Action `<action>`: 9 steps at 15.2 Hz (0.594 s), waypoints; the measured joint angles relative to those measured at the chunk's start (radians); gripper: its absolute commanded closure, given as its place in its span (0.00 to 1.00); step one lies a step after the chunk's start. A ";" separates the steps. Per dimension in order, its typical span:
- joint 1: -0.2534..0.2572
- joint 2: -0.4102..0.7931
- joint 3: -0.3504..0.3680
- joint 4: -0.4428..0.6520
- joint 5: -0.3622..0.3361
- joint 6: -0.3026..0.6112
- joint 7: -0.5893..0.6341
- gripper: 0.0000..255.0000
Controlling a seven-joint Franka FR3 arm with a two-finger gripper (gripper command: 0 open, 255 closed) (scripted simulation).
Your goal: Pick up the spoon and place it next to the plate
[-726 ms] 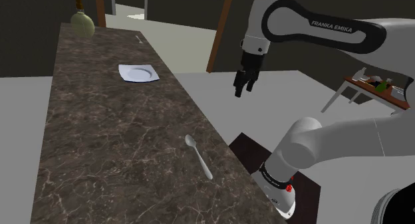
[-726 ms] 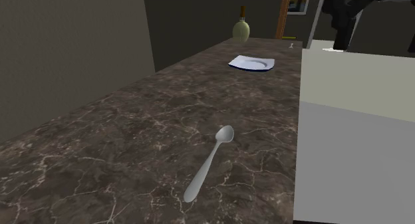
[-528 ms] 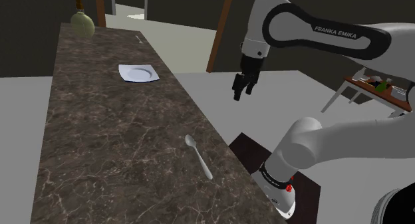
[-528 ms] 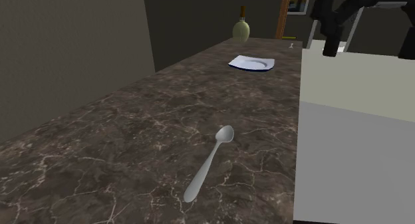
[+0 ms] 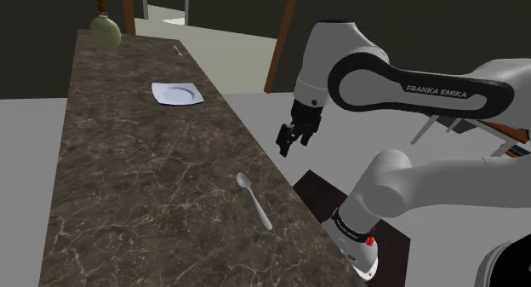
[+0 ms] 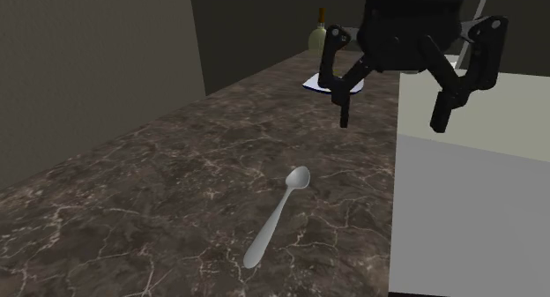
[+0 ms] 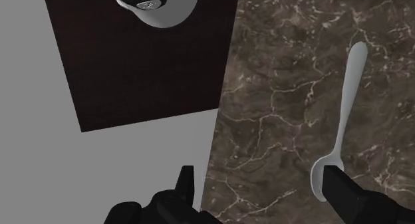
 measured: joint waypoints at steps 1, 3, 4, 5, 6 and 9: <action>0.010 0.001 0.039 -0.010 0.021 0.023 0.042 0.00; 0.024 0.003 0.110 -0.040 0.054 0.079 0.115 0.00; 0.029 0.014 0.148 -0.046 0.069 0.107 0.153 0.00; 0.029 0.029 0.184 -0.045 0.081 0.132 0.190 0.00; 0.032 0.051 0.231 -0.047 0.097 0.167 0.233 0.00; 0.026 0.108 0.359 -0.052 0.130 0.261 0.356 0.00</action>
